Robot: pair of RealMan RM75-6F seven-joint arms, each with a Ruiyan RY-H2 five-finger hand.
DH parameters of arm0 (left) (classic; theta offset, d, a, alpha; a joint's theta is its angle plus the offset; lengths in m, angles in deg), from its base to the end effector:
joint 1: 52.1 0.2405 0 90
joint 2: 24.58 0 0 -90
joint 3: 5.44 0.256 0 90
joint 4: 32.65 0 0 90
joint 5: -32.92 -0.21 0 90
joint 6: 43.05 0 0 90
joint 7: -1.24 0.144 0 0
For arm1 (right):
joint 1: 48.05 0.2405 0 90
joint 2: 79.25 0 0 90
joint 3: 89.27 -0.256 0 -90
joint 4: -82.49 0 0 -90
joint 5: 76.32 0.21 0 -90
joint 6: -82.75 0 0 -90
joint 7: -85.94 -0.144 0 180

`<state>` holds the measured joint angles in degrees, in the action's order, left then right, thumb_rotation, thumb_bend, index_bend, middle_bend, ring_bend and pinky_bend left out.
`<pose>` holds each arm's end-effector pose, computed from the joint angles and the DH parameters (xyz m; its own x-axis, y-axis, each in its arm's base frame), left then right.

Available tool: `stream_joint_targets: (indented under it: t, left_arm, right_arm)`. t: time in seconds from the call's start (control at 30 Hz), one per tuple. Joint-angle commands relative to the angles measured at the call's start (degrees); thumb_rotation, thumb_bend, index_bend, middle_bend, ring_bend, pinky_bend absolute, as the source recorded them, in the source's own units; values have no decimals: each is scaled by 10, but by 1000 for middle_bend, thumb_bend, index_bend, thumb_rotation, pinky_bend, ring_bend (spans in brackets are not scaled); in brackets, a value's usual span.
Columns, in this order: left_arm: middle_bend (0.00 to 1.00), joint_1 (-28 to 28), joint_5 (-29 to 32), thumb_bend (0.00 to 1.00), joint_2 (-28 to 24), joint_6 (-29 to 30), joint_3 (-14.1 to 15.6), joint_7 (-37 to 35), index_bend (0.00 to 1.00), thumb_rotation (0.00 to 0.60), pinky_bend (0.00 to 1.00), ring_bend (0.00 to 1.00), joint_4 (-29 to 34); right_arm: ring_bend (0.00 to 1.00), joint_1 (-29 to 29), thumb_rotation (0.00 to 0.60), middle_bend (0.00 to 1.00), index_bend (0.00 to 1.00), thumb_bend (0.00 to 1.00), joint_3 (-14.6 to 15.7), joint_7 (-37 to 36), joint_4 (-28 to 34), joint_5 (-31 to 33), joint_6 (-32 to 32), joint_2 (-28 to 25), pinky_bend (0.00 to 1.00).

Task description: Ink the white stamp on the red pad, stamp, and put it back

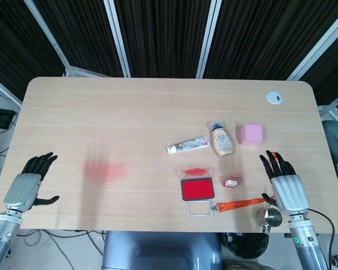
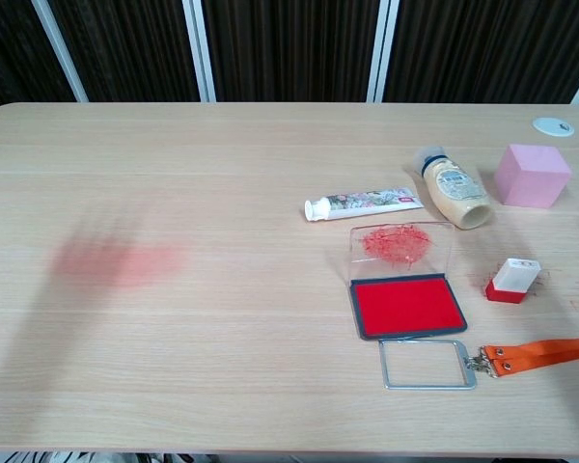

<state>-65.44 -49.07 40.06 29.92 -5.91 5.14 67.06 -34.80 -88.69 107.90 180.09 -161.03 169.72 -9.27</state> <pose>-0.2769 0.2079 0.1135 0.3435 0.2177 0.9136 0.9389 -0.1009 -0.3290 -0.2605 -0.2062 0.1171 0.5646 0.0373 0.8245 -0.8157 -0.1270 0.5643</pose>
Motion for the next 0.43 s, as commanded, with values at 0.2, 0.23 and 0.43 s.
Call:
stream_joint_targets:
  t: [0.2, 0.23, 0.43]
  left_arm:
    - [0, 3, -3, 11, 10, 16, -4, 27, 0, 600, 0, 0, -14]
    - [0, 4, -3, 11, 11, 17, -4, 31, 0, 600, 0, 0, -16]
    - [0, 6, -7, 11, 13, 22, -3, 36, 0, 600, 0, 0, -16]
  right_arm:
    - [0, -71, 600, 0, 0, 99, 29, -61, -54, -50, 79, -32, 198]
    - [0, -75, 600, 0, 0, 99, 28, -68, -61, -51, 84, -32, 198]
    - [0, -84, 600, 0, 0, 98, 14, -102, -72, -47, 83, -24, 198]
